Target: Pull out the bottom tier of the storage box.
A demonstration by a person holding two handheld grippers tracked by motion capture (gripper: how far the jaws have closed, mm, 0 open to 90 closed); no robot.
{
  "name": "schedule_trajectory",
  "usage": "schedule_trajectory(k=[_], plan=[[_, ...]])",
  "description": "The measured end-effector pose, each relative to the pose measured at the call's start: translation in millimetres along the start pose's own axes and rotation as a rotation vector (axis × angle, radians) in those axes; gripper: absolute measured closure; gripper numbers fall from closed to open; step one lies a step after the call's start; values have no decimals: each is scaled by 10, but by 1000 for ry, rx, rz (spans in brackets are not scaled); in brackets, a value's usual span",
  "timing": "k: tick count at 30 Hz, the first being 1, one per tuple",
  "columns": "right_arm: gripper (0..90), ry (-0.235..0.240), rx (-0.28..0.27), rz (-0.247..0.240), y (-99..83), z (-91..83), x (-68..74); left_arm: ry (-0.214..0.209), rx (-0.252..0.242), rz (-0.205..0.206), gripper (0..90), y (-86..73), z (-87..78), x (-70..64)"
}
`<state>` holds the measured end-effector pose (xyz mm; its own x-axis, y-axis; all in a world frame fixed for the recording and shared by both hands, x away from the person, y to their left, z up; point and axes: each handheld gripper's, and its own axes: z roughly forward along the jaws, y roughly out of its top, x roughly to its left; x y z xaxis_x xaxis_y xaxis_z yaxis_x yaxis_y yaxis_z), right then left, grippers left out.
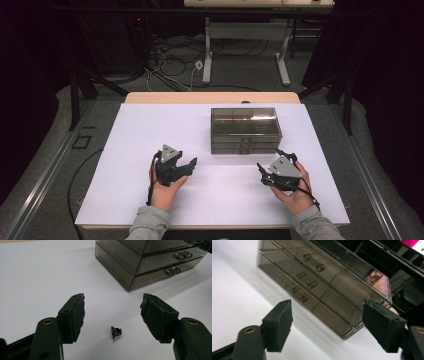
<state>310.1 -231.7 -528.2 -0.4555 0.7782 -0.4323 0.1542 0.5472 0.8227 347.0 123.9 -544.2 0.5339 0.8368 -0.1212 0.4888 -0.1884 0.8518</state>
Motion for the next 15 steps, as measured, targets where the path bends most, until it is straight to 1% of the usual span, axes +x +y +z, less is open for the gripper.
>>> schedule_trajectory(k=[1, 2, 3, 5, 7, 9, 10, 13, 14, 15], plan=[[175, -14, 4, 2, 9, 27, 2, 0, 0, 0, 358, 0, 0, 0], [147, -13, 6, 11, 15, 54, 1, 4, 4, 12, 358, -3, 0, -1], [144, -4, 17, 17, 22, 75, -4, 6, 5, 13, 358, -4, 0, -3], [141, -9, 27, 23, 38, 114, -7, 8, 6, 14, 358, -5, -1, -4], [143, -10, 26, 16, 52, 126, -13, 9, 5, 13, 356, -6, -3, -8], [152, -37, 28, -49, 95, 159, -21, 5, 2, 15, 345, -4, -6, -10], [161, -52, 21, -73, 103, 167, -18, 5, 2, 15, 342, -4, -6, -10], [209, -72, 2, -141, 135, 177, -26, -1, 3, 15, 325, -5, -6, -16], [217, -72, -1, -159, 142, 179, -27, -1, 2, 15, 323, -6, -6, -17], [217, -72, -1, -159, 142, 179, -27, -1, 2, 15, 320, -6, -6, -17]])
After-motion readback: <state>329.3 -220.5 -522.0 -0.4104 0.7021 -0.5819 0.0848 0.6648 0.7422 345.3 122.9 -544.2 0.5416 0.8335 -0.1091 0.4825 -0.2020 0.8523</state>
